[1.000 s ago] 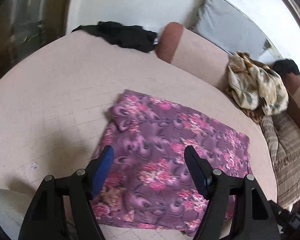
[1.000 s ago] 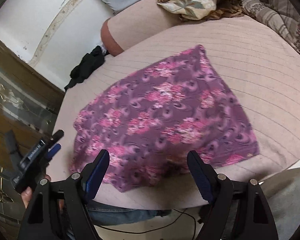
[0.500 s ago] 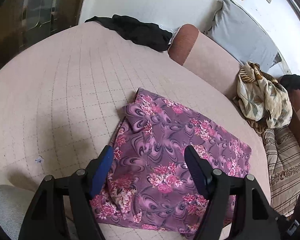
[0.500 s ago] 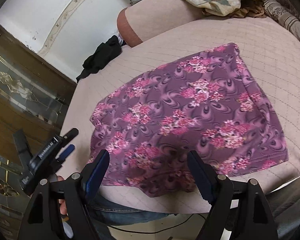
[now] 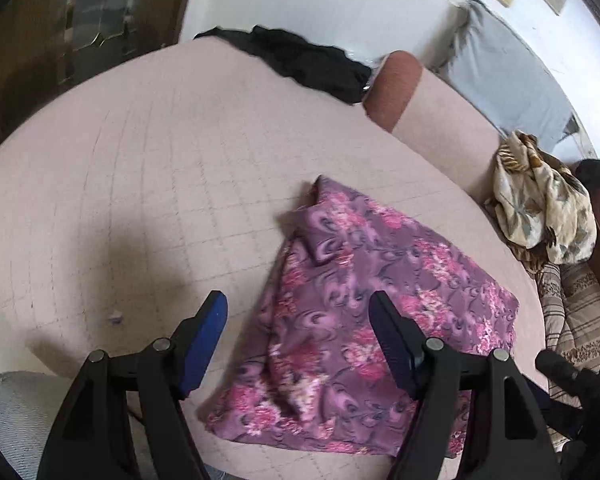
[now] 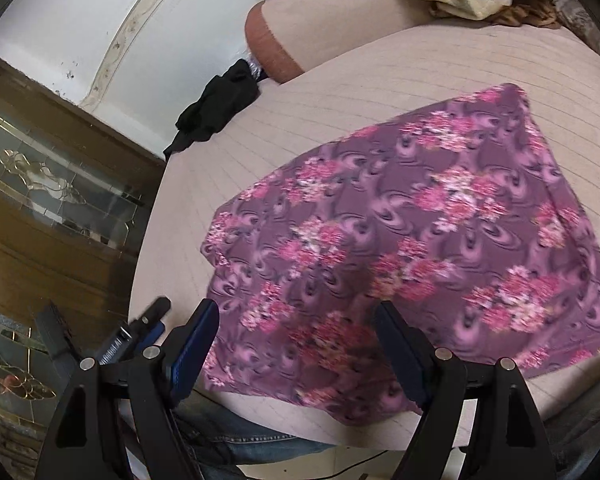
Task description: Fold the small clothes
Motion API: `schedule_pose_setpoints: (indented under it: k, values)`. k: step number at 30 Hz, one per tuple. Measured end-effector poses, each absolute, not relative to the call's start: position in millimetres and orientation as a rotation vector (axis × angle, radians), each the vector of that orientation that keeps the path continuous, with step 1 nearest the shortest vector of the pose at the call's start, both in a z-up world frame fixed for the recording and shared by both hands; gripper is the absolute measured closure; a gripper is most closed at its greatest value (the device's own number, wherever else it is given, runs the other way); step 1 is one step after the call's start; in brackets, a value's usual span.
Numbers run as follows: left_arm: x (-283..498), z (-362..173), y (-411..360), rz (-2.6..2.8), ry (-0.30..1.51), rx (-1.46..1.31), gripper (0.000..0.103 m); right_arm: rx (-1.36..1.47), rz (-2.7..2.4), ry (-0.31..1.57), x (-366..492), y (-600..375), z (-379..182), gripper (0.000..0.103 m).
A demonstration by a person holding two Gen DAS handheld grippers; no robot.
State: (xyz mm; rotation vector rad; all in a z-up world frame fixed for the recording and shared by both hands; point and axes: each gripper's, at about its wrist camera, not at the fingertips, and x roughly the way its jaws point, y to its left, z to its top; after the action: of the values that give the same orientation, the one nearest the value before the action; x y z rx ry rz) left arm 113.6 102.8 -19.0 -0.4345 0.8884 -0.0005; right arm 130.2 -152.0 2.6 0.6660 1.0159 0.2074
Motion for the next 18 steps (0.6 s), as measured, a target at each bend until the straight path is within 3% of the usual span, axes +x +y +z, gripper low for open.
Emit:
schedule_pose_setpoints:
  k: [18]
  values:
    - [108,-44,116,0.04,0.98,-0.417,0.031,0.623,0.348,1.139,193,-96,-20,0.019]
